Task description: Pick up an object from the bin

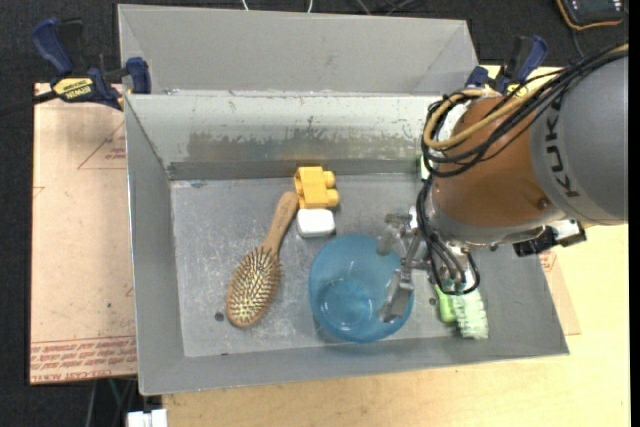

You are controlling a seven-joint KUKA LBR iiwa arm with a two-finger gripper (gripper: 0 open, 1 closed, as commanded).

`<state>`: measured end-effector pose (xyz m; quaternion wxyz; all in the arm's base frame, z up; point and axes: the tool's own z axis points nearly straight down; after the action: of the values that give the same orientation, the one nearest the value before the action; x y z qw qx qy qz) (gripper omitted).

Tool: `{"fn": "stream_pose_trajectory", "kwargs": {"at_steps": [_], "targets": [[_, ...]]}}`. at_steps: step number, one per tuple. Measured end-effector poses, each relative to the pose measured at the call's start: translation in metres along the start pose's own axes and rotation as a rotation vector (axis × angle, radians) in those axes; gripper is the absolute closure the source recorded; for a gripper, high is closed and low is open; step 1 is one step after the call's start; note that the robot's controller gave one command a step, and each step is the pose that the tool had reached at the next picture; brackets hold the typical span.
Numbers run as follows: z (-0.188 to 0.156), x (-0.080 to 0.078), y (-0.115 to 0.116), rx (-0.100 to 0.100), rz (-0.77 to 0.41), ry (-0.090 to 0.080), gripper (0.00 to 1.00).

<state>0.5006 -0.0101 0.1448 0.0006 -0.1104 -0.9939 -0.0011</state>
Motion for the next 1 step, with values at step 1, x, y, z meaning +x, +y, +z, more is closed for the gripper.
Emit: {"fn": "stream_pose_trajectory", "kwargs": {"at_steps": [1], "targets": [[-0.0053, 0.0074, -0.031, -0.001, -0.15, 0.0, 1.0]]}}
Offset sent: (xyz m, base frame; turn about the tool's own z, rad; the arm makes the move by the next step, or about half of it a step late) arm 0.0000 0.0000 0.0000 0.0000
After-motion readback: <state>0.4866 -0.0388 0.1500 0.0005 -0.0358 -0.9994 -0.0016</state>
